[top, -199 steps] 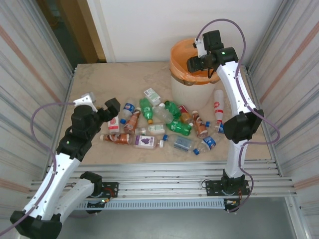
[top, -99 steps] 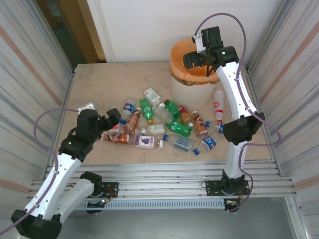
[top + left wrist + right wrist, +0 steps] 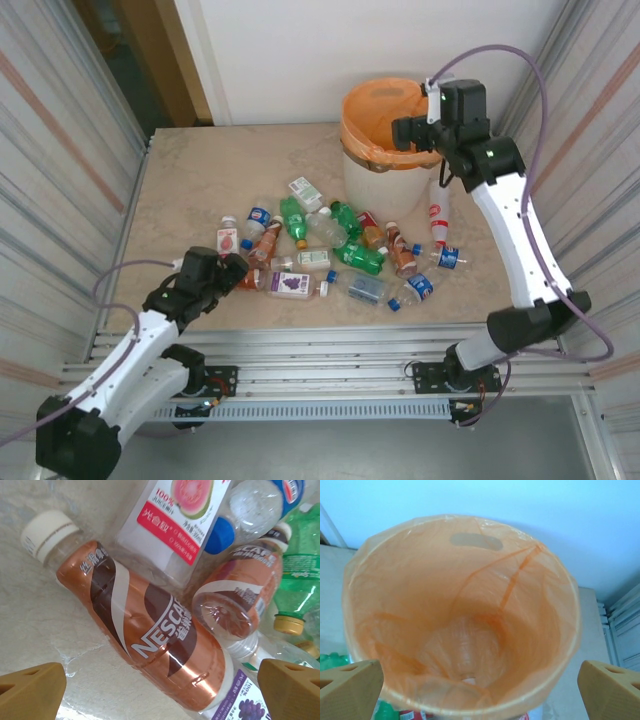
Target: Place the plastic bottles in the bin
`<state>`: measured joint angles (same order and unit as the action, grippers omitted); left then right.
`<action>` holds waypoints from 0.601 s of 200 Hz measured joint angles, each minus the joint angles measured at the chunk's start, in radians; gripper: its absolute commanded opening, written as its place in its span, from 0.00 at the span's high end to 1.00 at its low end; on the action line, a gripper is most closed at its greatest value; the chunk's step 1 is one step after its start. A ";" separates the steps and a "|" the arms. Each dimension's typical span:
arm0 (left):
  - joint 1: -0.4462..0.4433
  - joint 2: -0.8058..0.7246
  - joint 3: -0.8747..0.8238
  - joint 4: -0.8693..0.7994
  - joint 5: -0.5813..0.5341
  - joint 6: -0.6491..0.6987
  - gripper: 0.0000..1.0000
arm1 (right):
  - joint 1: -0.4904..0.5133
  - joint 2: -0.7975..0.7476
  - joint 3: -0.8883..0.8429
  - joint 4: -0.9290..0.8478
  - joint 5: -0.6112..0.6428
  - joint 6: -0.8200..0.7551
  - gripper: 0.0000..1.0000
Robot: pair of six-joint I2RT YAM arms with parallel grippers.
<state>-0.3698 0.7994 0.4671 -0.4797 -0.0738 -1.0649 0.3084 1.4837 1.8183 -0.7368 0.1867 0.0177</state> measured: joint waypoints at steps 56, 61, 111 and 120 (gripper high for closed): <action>-0.006 0.136 -0.022 0.113 0.029 -0.040 0.01 | 0.005 -0.154 -0.185 0.056 -0.008 0.062 0.02; -0.006 0.147 -0.022 0.121 0.031 -0.040 0.01 | 0.007 -0.161 -0.192 0.057 -0.008 0.066 0.02; -0.006 0.212 -0.023 0.151 0.048 -0.045 0.03 | 0.018 -0.177 -0.235 0.061 -0.022 0.087 0.02; -0.006 0.216 -0.024 0.154 0.048 -0.048 0.04 | 0.022 -0.177 -0.240 0.061 -0.025 0.088 0.02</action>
<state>-0.3756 1.0153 0.4427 -0.3260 -0.0257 -1.1130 0.3302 1.3071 1.5784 -0.6762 0.1619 0.1055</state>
